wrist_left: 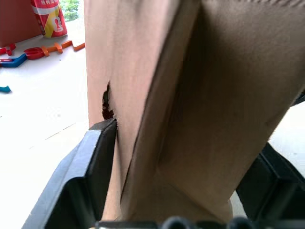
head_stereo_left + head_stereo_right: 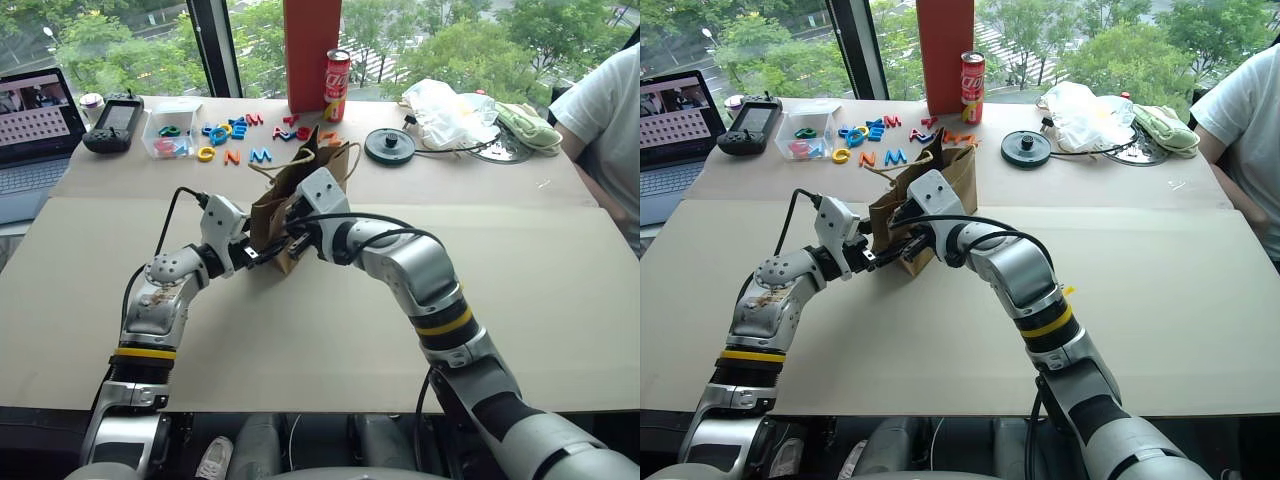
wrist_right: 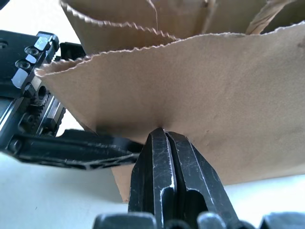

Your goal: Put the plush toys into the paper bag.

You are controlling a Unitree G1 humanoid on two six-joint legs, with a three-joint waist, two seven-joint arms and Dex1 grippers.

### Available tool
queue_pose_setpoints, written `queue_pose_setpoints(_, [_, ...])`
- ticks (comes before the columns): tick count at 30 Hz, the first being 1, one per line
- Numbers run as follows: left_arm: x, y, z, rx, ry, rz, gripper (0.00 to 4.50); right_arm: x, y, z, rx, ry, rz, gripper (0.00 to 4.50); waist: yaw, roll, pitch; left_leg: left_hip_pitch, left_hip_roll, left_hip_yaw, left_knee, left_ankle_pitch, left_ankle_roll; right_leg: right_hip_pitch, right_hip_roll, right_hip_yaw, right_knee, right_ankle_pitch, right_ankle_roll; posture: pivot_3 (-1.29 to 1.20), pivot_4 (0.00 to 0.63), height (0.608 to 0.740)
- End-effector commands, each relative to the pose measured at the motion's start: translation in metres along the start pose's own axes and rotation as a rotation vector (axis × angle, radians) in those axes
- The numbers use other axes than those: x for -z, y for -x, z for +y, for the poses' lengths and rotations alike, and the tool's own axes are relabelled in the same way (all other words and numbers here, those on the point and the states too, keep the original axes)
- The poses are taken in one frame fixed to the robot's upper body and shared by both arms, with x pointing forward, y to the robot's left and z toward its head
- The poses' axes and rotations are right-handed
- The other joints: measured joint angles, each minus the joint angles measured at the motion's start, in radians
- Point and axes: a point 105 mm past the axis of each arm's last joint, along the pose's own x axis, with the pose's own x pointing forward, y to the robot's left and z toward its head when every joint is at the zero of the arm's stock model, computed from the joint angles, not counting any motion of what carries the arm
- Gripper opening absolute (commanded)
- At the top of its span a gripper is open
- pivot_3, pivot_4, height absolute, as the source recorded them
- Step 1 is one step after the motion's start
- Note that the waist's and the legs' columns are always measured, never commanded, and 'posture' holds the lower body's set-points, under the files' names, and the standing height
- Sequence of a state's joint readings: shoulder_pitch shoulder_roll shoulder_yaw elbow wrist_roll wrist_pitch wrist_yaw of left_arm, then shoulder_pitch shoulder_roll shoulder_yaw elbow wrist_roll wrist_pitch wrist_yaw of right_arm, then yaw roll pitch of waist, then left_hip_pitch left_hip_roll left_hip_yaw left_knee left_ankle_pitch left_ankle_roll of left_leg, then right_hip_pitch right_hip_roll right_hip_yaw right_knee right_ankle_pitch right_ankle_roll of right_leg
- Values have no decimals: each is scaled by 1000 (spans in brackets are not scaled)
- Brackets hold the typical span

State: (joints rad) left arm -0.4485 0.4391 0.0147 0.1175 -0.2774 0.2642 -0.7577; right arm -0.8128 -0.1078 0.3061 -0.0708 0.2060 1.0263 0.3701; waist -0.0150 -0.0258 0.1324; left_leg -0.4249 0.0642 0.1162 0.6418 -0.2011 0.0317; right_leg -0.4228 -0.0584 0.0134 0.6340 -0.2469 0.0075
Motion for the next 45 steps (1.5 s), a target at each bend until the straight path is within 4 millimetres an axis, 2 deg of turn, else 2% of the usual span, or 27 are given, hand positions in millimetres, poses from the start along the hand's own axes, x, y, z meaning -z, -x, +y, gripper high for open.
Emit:
queue_pose_setpoints(1, [-17, -1, 1, 4, -37, -64, 1825, -16, 5, -2, 15, 30, -58, 0, 0, 0, 0, 0, 0, 0, 0, 0, 0, 0, 0, 0, 0, 0, 0, 0, 150, 739])
queue_pose_setpoints(5, [-18, 0, 2, -10, -39, -73, 424, -13, 7, -4, 22, 28, -50, 0, 0, 0, 0, 0, 0, 0, 0, 0, 0, 0, 0, 0, 0, 0, 0, 0, 150, 739])
queue_pose_setpoints(14, [-21, 1, 4, -22, -26, -100, 424, -9, 10, -9, 38, 24, -40, 0, 0, 0, 0, 0, 0, 0, 0, 0, 0, 0, 0, 0, 0, 0, 0, 0, 150, 739])
queue_pose_setpoints(15, [-22, 1, 3, -20, -22, -106, 196, -8, 11, -10, 41, 24, -39, 0, 0, 0, 0, 0, 0, 0, 0, 0, 0, 0, 0, 0, 0, 0, 0, 0, 150, 739])
queue_pose_setpoints(16, [-22, 1, 3, -19, -18, -112, 196, -7, 12, -12, 45, 23, -38, 0, 0, 0, 0, 0, 0, 0, 0, 0, 0, 0, 0, 0, 0, 0, 0, 0, 150, 739])
queue_pose_setpoints(25, [-19, 1, 1, -4, -7, -120, 196, -5, 30, -22, 67, 38, -76, 0, 0, 0, 0, 0, 0, 0, 0, 0, 0, 0, 0, 0, 0, 0, 0, 0, 150, 739])
queue_pose_setpoints(27, [-19, 1, 0, -4, -6, -122, 196, -7, 39, -24, 59, 44, -106, 0, 1, 0, 0, 0, 0, 0, 0, 0, 0, 0, 0, 0, 0, 0, 0, 0, 150, 739])
queue_pose_setpoints(30, [-20, 2, -3, 19, -11, -130, 196, -8, 66, -31, 37, 54, -167, 0, 5, 0, 0, 0, 0, 0, 0, 0, 0, 1, 0, 0, -1, 0, 0, 0, 150, 739])
queue_pose_setpoints(32, [-23, 3, -3, 32, -14, -142, 196, -5, 87, -45, 36, 26, -190, 0, 4, 0, 0, -1, -1, 0, 0, 0, 0, 1, -1, 0, -2, 0, 0, 0, 150, 739])
queue_pose_setpoints(34, [-29, 6, -3, 54, -32, -154, 196, -1, 110, -67, 72, -2, -199, 0, 6, 0, 0, -1, -1, -1, 0, 0, 0, 1, 0, 0, -2, 0, 0, 0, 150, 739])
queue_pose_setpoints(37, [-44, 14, -5, 121, -64, -188, 196, 6, 140, -97, 140, -21, -199, 0, 6, 0, 0, 0, -1, -1, 0, 0, 1, 2, 0, 0, -2, 0, 0, 0, 150, 739])
queue_pose_setpoints(41, [-67, 26, -16, 259, -80, -224, 196, 12, 160, -115, 184, -2, -186, 0, 0, 0, 0, 0, 0, -1, 0, 0, 1, 1, 0, 0, -3, 0, 0, 0, 150, 739])
queue_pose_setpoints(45, [-83, 38, -26, 391, -64, -235, 196, 12, 172, -125, 199, 16, -186, 0, -3, 0, 0, 1, 0, 0, 0, 0, 1, 2, 1, 2, -2, 0, 0, 0, 150, 739])
